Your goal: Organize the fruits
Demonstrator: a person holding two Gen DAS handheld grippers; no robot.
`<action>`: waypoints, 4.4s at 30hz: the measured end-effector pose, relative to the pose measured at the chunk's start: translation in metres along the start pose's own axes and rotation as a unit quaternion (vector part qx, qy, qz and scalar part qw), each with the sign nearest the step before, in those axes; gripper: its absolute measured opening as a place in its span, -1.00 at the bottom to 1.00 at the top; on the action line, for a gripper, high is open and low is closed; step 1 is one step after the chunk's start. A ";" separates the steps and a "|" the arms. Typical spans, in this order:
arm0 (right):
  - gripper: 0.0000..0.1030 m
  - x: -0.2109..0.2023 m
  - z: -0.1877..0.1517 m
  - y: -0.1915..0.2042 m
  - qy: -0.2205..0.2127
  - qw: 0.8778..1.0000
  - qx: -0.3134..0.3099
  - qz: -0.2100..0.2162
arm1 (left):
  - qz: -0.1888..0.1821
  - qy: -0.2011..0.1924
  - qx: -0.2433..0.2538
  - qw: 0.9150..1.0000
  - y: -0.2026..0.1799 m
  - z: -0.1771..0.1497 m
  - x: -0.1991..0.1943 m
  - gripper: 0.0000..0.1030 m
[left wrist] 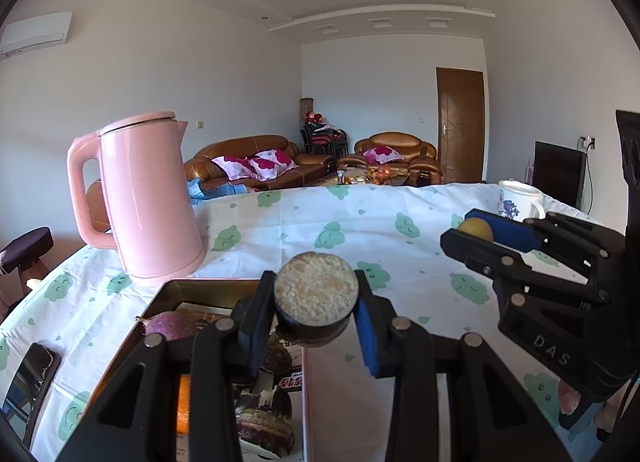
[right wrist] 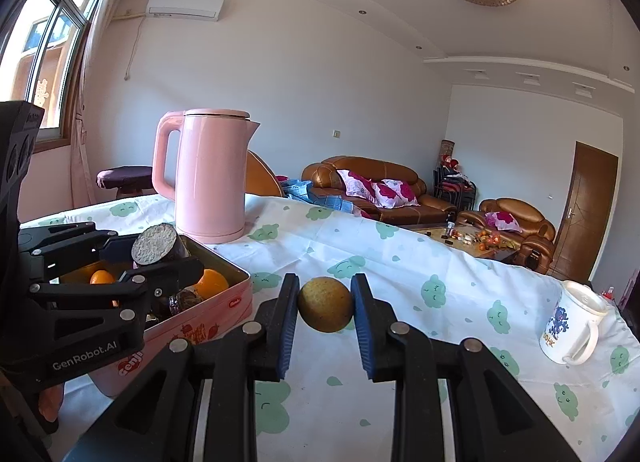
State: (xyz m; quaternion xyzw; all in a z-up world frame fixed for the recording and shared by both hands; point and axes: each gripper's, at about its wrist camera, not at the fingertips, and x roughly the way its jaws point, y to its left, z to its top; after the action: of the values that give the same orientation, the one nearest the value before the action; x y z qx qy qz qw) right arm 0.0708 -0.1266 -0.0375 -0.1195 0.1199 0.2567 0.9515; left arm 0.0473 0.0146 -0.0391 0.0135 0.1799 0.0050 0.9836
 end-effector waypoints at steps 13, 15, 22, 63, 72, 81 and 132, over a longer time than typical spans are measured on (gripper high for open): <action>-0.45 0.007 0.009 0.024 -0.003 1.000 -0.016 0.018 | 0.018 -0.005 -0.010 1.000 0.023 -0.002 -0.009 -0.25; -0.45 0.009 0.010 0.028 -0.003 1.000 -0.019 0.021 | 0.021 -0.004 -0.012 1.000 0.026 -0.003 -0.010 -0.25; -0.45 0.013 0.015 0.039 -0.005 0.999 -0.029 0.032 | 0.033 -0.003 -0.017 0.999 0.039 -0.003 -0.014 -0.25; -0.45 0.044 0.038 0.093 0.006 0.995 -0.067 0.079 | 0.085 0.025 -0.044 0.995 0.102 -0.014 -0.021 -0.25; -0.45 0.058 0.038 0.104 0.024 0.993 -0.062 0.094 | 0.082 0.041 -0.038 0.995 0.107 -0.020 -0.017 -0.25; -0.45 0.085 0.029 0.113 0.086 0.988 -0.044 0.123 | 0.071 0.074 -0.034 0.994 0.109 -0.026 -0.008 -0.24; 0.35 0.004 0.035 0.066 0.014 0.999 -0.007 0.034 | 0.089 0.010 0.001 0.996 0.072 -0.007 -0.053 0.88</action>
State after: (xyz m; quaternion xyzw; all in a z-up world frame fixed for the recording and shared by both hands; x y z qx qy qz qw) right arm 0.0464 -0.0593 -0.0162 -0.1256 0.1357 0.2876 0.9397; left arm -0.0051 0.0863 -0.0251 0.0304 0.1881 0.0921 0.9773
